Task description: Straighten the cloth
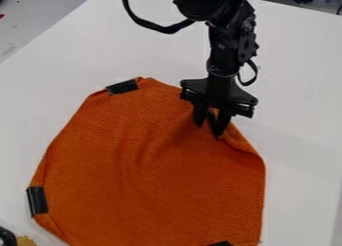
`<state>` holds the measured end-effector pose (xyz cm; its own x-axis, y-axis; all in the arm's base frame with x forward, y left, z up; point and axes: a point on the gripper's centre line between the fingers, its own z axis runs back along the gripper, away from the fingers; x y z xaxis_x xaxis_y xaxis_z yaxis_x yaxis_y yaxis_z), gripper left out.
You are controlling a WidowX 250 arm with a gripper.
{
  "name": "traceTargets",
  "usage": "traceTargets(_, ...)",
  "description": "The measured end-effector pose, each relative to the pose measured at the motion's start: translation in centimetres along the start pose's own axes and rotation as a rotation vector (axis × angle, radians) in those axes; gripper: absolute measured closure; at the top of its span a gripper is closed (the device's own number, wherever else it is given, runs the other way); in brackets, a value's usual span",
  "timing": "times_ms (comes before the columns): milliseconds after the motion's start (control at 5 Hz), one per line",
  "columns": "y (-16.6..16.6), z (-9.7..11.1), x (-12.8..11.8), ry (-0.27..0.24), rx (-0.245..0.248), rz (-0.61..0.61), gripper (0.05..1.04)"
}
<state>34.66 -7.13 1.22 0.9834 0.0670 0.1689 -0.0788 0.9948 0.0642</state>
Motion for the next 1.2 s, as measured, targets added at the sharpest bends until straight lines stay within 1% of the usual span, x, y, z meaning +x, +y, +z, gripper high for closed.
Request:
traceTargets(200,-0.1,-0.1,0.0,0.004,-0.002,-0.003,0.901)
traceTargets(400,-0.1,0.1,0.1,0.013,0.001,-0.016,1.010)
traceTargets(600,-0.1,0.3,0.3,0.018,0.006,-0.039,1.028)
traceTargets(800,-0.2,1.8,1.7,0.009,0.023,-0.052,1.029)
traceTargets(1000,-2.0,3.0,3.7,-0.006,0.023,-0.097,1.029)
traceTargets(1200,-3.6,2.1,4.4,-0.040,-0.060,-0.087,1.029)
